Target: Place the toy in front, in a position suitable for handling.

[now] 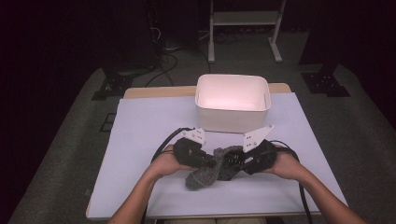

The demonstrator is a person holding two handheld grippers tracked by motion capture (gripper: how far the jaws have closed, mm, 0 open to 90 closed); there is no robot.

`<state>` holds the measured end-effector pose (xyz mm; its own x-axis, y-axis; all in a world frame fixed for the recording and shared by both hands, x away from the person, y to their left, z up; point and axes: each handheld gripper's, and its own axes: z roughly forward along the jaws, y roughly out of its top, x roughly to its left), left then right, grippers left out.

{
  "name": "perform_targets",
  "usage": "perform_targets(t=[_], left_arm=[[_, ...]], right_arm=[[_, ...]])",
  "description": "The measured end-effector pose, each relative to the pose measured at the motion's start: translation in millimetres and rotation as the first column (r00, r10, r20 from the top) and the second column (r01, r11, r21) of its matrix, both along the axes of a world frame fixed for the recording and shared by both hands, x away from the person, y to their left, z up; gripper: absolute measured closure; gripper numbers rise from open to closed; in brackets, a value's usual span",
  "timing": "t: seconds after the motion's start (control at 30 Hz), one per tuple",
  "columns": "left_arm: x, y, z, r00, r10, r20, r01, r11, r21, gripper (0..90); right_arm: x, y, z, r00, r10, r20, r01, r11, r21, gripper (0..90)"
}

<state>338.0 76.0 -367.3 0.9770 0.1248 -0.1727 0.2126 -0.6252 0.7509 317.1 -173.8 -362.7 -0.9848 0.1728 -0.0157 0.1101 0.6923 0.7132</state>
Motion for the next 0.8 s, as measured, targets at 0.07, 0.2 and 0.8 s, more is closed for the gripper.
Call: perform_targets(t=[0.07,0.2,0.8], left_arm=[[-0.6,0.7,0.9,1.0,-0.001,-0.005,0.001,1.0,-0.004,81.9],[1.2,-5.5,-0.8,1.0,-0.008,-0.002,0.008,1.0,-0.002,81.9],[0.6,-36.3,-15.5,0.9983,-0.058,0.012,0.056,0.994,0.093,81.8]], right_arm=[[0.3,0.4,0.2,1.0,0.006,0.002,-0.006,1.0,-0.002,56.6],[0.8,0.0,2.1,1.0,0.006,-0.006,-0.006,1.0,-0.03,55.7],[-11.2,-41.6,-14.7,0.9989,-0.039,-0.027,0.037,0.998,-0.052,55.5]])
